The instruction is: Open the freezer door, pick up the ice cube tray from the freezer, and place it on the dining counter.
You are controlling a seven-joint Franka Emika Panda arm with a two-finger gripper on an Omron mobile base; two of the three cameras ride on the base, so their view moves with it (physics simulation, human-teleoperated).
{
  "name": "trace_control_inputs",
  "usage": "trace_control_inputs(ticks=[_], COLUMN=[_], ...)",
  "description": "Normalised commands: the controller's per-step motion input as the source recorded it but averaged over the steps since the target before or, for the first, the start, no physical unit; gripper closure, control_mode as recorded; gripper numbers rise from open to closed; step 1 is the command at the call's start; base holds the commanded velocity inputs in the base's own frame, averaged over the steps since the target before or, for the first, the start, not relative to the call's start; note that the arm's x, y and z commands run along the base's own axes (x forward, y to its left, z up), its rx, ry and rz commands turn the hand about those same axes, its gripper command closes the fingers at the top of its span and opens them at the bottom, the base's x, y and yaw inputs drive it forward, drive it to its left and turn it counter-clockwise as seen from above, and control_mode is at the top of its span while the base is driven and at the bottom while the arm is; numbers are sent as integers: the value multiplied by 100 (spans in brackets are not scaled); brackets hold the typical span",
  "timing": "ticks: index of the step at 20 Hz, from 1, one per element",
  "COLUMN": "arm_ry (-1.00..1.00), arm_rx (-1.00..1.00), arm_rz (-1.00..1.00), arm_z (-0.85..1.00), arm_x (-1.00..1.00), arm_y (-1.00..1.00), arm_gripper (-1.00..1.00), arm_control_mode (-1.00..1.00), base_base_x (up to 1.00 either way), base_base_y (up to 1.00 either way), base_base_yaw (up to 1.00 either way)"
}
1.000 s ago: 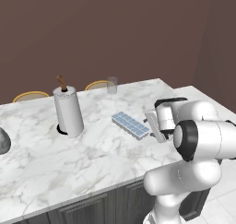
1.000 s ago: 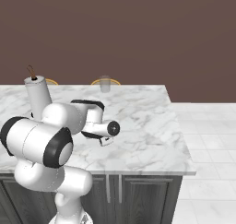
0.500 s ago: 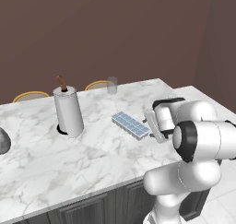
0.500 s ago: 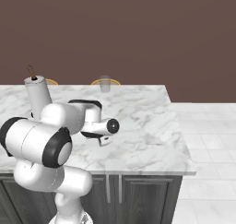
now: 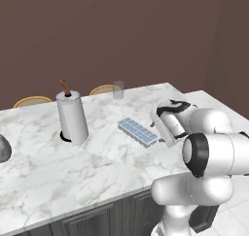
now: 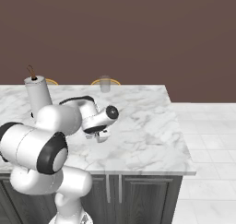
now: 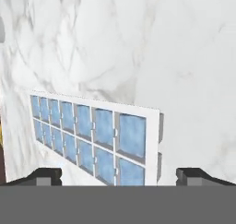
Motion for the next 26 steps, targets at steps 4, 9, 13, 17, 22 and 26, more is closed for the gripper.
trace_control_inputs(ticks=[4, 9, 13, 17, 22, 26], arm_ry=[16, 8, 0, 0, -1, 0], arm_rx=[0, -2, -14, -18, -19, -19], arm_rz=[0, 0, 0, 5, 16, 23], arm_z=[56, 57, 43, 42, 30, 24], arm_x=[-18, -42, -55, -61, -87, -100], arm_y=[-21, -17, 0, 1, 3, 0], arm_gripper=[-100, -100, -100, -100, -100, -100], arm_control_mode=[-100, -100, -100, -100, -100, -100], base_base_x=[0, 0, 0, 0, 0, 0], base_base_y=[0, 0, 0, 0, 0, 0], base_base_yaw=[0, 0, 0, 0, 0, 0])
